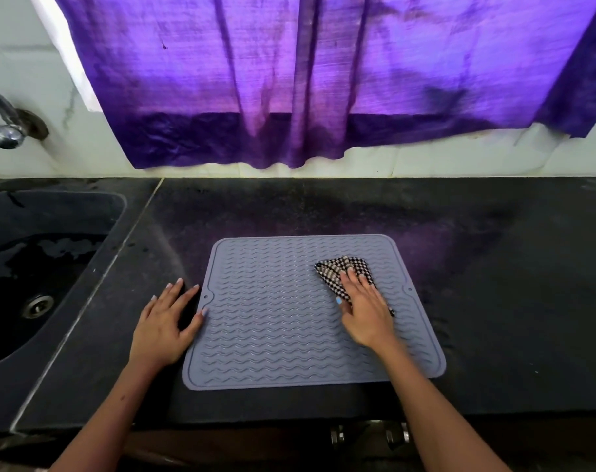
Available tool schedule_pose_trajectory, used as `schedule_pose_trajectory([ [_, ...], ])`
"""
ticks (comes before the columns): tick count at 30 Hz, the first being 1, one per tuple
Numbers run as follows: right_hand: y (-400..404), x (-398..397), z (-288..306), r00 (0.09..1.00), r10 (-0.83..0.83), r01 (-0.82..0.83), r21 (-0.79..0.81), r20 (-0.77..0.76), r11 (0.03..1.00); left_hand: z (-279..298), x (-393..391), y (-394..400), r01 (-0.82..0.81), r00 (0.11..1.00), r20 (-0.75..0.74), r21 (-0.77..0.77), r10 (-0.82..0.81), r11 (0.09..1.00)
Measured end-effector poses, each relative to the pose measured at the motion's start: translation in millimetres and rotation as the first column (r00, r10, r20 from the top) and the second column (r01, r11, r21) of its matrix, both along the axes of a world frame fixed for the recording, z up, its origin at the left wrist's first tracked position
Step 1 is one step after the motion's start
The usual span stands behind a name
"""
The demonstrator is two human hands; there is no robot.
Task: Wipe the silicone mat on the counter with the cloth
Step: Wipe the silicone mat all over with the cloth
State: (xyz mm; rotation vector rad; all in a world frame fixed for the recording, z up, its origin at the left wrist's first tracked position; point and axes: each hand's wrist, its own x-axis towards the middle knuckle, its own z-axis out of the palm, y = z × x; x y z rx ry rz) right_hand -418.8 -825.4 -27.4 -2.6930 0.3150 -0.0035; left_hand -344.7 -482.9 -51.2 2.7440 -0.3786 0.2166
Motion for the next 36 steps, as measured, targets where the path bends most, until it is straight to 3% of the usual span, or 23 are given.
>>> schedule_pose_trajectory([
  [4,-3,6,9,1.0,-0.021,0.02,0.099,0.005,0.995,0,-1,0,0.001,1.0,0.002,0.001,-0.001,1.0],
  [6,-5,7,18,0.994,-0.111,0.108,0.313,-0.011,0.944,-1,0,0,-0.005,1.0,0.0,0.004,0.005,1.0],
  [7,-8,9,24,0.982,-0.185,0.184,0.491,-0.046,0.852,0,0,0,-0.007,1.0,0.0,0.007,0.007,1.0],
  [9,-21,19,36,0.93,-0.334,0.314,0.805,-0.154,0.503,1,0,0,-0.007,1.0,-0.004,0.007,0.007,1.0],
  [10,-26,23,41,0.899,-0.393,0.334,0.88,-0.191,0.336,1,-1,0,-0.005,1.0,-0.01,0.007,0.005,1.0],
  [11,-28,26,41,0.872,-0.446,0.335,0.912,-0.204,0.237,1,-1,0,-0.004,1.0,-0.018,0.008,0.004,1.0],
  [12,-24,28,43,0.864,-0.474,0.321,0.911,-0.169,0.259,2,-2,1,-0.006,1.0,-0.021,0.008,0.006,1.0],
  [15,10,21,44,0.918,-0.39,0.235,0.698,0.068,0.676,2,-2,1,-0.001,1.0,-0.023,0.015,0.001,1.0],
  [17,39,8,33,0.976,-0.156,0.063,0.493,0.15,0.868,2,-1,2,0.0,1.0,-0.021,0.018,0.0,1.0],
  [19,64,-4,10,0.991,0.077,-0.102,0.237,0.112,0.966,1,0,2,0.001,1.0,-0.013,0.014,-0.001,1.0],
  [21,73,-10,-9,0.981,0.163,-0.159,-0.052,0.101,0.986,0,0,2,0.001,1.0,-0.007,0.017,-0.001,1.0],
  [23,70,-7,-8,0.985,0.158,-0.15,-0.1,0.071,0.983,-1,0,1,-0.005,1.0,-0.002,0.017,0.005,1.0],
  [27,60,5,1,0.977,0.209,-0.209,0.022,-0.036,0.978,-2,1,2,-0.005,1.0,0.004,0.022,0.005,1.0],
  [29,55,10,9,0.99,0.144,-0.137,0.264,-0.007,0.955,-2,0,2,-0.006,1.0,-0.003,0.022,0.006,1.0],
  [30,52,13,16,0.999,0.052,-0.046,0.467,-0.001,0.883,-1,0,1,-0.006,1.0,-0.006,0.022,0.006,1.0],
  [31,48,17,23,0.997,-0.061,0.073,0.671,-0.042,0.738,-1,0,1,-0.007,1.0,-0.01,0.02,0.007,1.0],
  [32,42,21,32,0.981,-0.158,0.179,0.828,-0.11,0.532,0,0,1,-0.009,1.0,-0.012,0.018,0.009,1.0],
  [34,36,26,41,0.926,-0.331,0.253,0.949,-0.181,0.19,2,-1,2,-0.008,1.0,-0.02,0.015,0.008,1.0],
  [35,37,29,42,0.901,-0.403,0.24,0.959,-0.163,0.148,2,-1,2,-0.006,1.0,-0.022,0.015,0.006,1.0],
  [36,42,31,44,0.892,-0.438,0.227,0.949,-0.112,0.217,3,-1,2,-0.003,1.0,-0.021,0.015,0.003,1.0],
])
